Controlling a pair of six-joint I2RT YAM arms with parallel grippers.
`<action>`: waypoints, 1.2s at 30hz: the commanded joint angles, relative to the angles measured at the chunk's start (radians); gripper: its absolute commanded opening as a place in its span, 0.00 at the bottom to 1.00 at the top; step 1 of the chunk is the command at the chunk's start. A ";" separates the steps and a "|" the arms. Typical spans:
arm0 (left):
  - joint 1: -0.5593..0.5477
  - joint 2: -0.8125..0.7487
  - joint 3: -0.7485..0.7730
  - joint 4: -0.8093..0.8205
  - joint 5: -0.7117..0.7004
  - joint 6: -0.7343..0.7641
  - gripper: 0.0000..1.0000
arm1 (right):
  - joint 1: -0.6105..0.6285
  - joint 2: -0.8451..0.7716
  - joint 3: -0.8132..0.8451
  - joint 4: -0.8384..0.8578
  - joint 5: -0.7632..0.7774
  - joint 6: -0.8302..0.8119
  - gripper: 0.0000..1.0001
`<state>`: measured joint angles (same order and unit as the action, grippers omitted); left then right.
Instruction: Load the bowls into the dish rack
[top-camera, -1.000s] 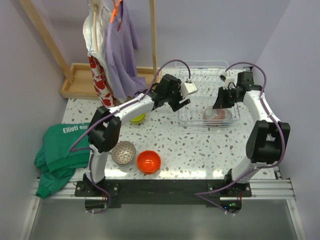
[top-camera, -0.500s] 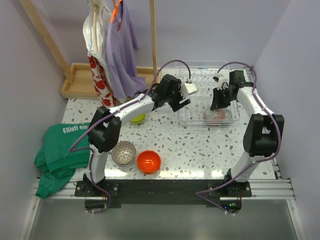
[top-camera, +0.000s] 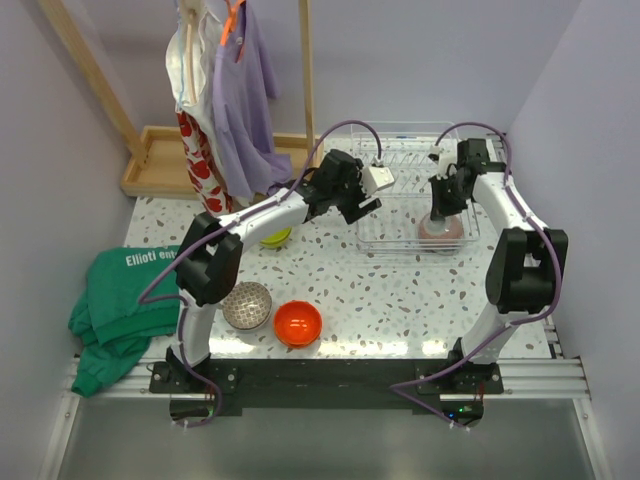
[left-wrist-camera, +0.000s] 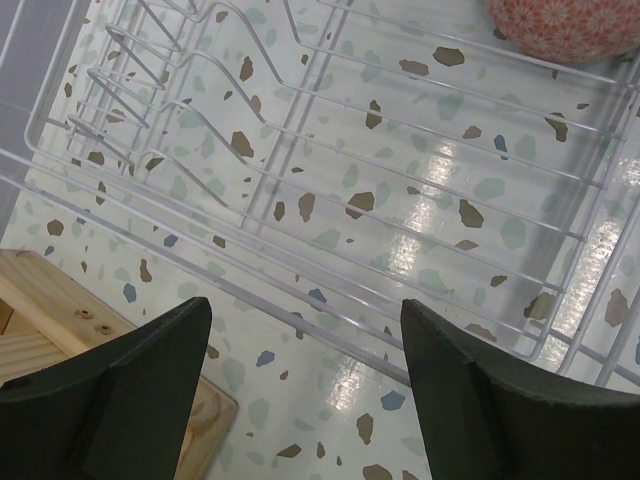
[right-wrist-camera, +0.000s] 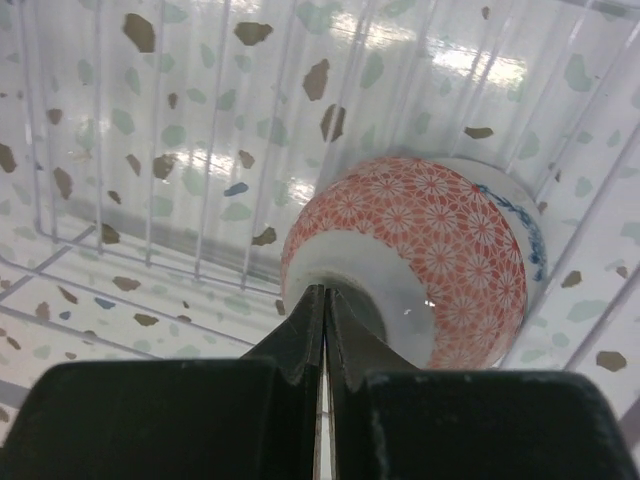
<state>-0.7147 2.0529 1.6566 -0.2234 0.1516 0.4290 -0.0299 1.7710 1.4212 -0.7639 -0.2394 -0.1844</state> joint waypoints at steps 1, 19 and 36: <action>0.008 -0.045 -0.027 -0.031 -0.035 0.005 0.82 | -0.033 -0.016 0.005 -0.035 0.143 -0.047 0.00; 0.008 -0.069 -0.047 -0.019 -0.061 0.024 0.82 | -0.083 -0.007 0.035 -0.087 0.236 -0.093 0.00; 0.008 -0.102 -0.061 -0.011 -0.055 0.020 0.82 | -0.108 -0.082 0.001 -0.097 0.241 -0.105 0.00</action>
<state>-0.7158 2.0041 1.6115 -0.2081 0.1261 0.4297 -0.1127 1.7294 1.4467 -0.8356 -0.0956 -0.2535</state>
